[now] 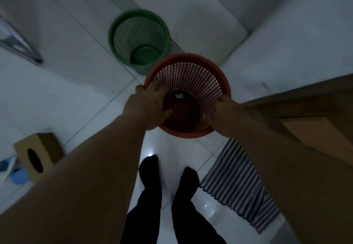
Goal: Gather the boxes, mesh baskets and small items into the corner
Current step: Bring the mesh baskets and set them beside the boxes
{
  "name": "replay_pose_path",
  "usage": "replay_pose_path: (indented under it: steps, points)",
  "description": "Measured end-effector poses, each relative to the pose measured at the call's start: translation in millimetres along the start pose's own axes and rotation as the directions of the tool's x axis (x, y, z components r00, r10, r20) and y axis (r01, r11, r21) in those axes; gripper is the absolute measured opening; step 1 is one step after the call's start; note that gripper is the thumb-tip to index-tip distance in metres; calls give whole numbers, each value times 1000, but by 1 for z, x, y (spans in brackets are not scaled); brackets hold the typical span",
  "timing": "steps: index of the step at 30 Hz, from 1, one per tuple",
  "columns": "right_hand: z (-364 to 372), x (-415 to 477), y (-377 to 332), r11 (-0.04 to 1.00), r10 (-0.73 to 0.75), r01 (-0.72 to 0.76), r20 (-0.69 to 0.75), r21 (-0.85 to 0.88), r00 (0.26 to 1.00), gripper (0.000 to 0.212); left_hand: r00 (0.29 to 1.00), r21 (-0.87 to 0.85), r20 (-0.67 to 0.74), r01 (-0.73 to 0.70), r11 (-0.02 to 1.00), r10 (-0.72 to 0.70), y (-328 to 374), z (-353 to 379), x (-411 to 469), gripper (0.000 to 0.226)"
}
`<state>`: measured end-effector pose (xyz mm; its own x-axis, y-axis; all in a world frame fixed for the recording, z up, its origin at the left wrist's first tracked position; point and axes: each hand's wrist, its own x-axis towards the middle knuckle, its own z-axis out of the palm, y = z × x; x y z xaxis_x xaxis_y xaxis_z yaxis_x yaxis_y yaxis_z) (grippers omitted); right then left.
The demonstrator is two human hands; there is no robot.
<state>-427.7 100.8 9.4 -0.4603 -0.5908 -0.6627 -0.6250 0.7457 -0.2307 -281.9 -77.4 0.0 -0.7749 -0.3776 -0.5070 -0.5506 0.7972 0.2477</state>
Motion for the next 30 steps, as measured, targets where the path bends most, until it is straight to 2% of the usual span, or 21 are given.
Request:
replay_pose_path:
  steps: [4,7,10,13,16,20,25,30]
  points:
    - [-81,-68,-43,990,-140,140,3,-18,990,51,993,-72,-82,78,994,-84,10,-84,-82,72]
    - [-132,-118,-78,972,-211,205,-43,-118,976,52,966,-142,-179,163,976,-188,25,-138,-149,72]
    - [-164,-162,-119,929,-298,268,-87,-254,951,67,903,-210,-280,275,938,-327,36,-177,-214,74]
    - [-183,-207,-163,899,-354,278,-188,-337,916,79,810,-282,-372,366,887,-453,45,-199,-275,73]
    - [-191,-251,-215,853,-449,321,-264,-411,854,72,679,-405,-434,440,801,-592,45,-211,-340,71]
    - [-180,-311,-297,714,-615,453,-170,-533,770,69,425,-547,-468,549,632,-775,28,-208,-439,69]
    - [-118,-409,-394,482,-811,635,-32,-604,585,62,130,-681,-389,626,380,-912,10,-168,-587,70]
    - [-3,-536,-464,210,-914,772,160,-600,373,59,-130,-738,-244,667,98,-961,20,-88,-759,70]
